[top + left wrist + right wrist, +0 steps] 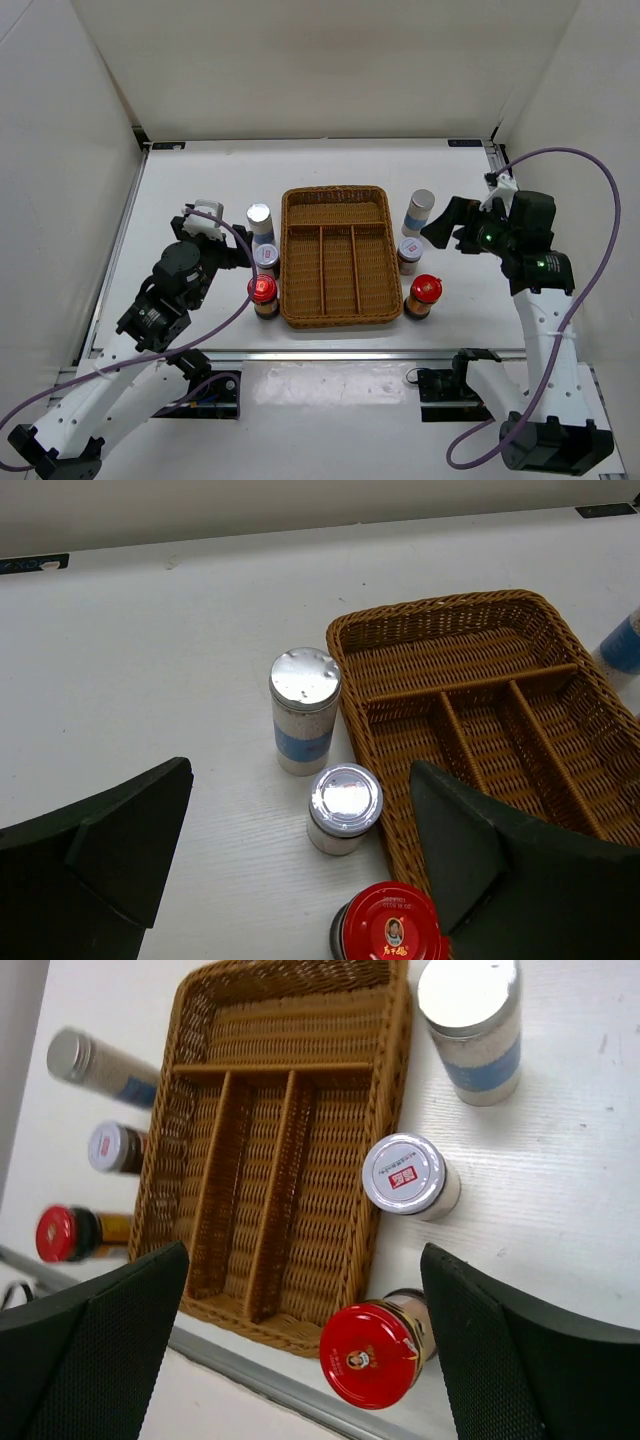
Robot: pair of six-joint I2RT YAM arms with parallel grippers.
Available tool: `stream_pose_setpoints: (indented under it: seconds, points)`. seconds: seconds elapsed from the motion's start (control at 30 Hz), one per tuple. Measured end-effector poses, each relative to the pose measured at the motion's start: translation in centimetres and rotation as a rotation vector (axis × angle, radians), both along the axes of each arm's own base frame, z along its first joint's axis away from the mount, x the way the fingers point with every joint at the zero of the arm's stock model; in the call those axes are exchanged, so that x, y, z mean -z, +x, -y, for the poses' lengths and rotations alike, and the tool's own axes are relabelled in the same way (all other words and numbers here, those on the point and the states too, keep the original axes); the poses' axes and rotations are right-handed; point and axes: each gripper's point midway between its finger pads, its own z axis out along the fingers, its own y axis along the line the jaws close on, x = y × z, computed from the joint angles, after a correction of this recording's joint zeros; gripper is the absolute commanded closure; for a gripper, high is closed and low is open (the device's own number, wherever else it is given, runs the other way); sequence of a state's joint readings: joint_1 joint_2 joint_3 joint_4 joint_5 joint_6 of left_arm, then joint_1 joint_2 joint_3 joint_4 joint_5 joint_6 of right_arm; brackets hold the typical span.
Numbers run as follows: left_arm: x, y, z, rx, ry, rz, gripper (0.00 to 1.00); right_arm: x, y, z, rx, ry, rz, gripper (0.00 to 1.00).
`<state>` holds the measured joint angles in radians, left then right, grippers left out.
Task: Organize the condiment bottles
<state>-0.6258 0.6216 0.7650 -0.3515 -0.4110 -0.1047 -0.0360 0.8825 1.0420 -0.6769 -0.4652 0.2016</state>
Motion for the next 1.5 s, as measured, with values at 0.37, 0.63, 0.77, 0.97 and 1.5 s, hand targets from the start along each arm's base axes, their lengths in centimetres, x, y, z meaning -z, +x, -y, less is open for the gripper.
stream_pose_setpoints:
  seconds: [0.37,0.63,0.77,0.97,1.5]
  points:
    - [0.3,-0.1,-0.8,-0.032,0.017,0.008,0.0,3.2,2.6,2.4,0.244,0.007,-0.174,0.0]
    - [1.6,-0.2,-1.2,-0.041,0.047,-0.008,0.0,1.2,0.9,3.0,0.258,-0.036,-0.042,0.0]
    - [1.7,-0.1,-1.3,-0.048,0.048,-0.004,0.0,2.5,1.5,3.4,0.277,-0.06,-0.082,0.0]
    - [2.0,0.0,-1.4,-0.055,0.051,-0.005,0.0,5.1,3.3,3.0,0.264,-0.099,-0.2,0.0]
    - [1.7,0.0,-1.8,-0.073,0.052,0.009,0.0,8.5,15.7,0.3,0.309,-0.366,-0.31,0.0]
